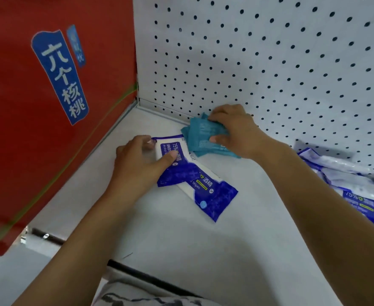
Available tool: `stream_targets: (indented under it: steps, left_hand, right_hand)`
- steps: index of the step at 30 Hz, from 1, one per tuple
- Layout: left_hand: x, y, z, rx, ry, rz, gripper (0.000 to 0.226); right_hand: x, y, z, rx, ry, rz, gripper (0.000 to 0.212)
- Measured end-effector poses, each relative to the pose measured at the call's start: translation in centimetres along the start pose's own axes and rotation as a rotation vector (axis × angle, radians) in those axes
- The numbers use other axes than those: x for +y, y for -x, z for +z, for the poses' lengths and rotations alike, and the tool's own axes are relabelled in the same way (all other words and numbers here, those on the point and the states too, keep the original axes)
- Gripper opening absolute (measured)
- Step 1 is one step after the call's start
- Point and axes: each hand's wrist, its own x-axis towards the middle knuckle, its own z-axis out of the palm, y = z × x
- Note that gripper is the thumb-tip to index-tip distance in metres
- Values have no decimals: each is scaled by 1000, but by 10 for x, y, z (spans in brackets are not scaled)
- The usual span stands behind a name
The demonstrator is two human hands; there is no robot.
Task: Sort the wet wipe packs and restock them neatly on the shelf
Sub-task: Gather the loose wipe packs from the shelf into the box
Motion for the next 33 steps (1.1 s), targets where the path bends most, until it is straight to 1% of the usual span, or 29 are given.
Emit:
stream_targets:
  steps: [2,3,5,8,11,14,16,18,20,22,24,26,28,30,33]
  left_hand:
    - [6,3,5,43,-199,3,77]
    - [9,5,7,49,-246,8,75]
    - [10,5,10,21,-180,-14,73]
    - [16,6,5,-39,-117,-85,80]
    - [20,6,1,-96,-60,-111,60]
    - [20,15,2,-141,2,-105,48]
    - [23,23,6,-200,33,-96,42]
    - [29,31,12,-271,-28,-50,43]
    - [30,35,18,-317,-48,27,52]
    - [32,35,21,-367,-51,87,61]
    - [34,34,23,-399,-86,113,63]
    - [37,34,24,-390,-120,108,61]
    - [37,33,23,-376,-99,79,58]
    - [34,34,20,-344,-56,59,52]
    - [28,32,8,-272,39,43,42]
  right_hand:
    - [1,0,0,-53,-16,-2,54]
    - [1,1,1,-55,-1,11,56]
    - [3,5,1,-45,93,60,62]
    - [8,15,2,-44,151,172,63]
    - [15,25,5,4,89,217,62]
    - [18,29,9,25,-56,199,58]
    - [16,31,9,6,-132,223,58]
    - [15,31,7,-36,-153,259,59]
    - [15,31,6,-70,-133,269,57]
    - [16,31,7,-41,-80,242,58]
    - [15,33,9,-20,-60,197,61]
    - [13,35,9,-86,-143,206,60]
    - [13,36,8,-124,-216,242,55]
    - [13,38,5,-119,-217,267,52]
    - [7,44,2,-82,-154,298,50]
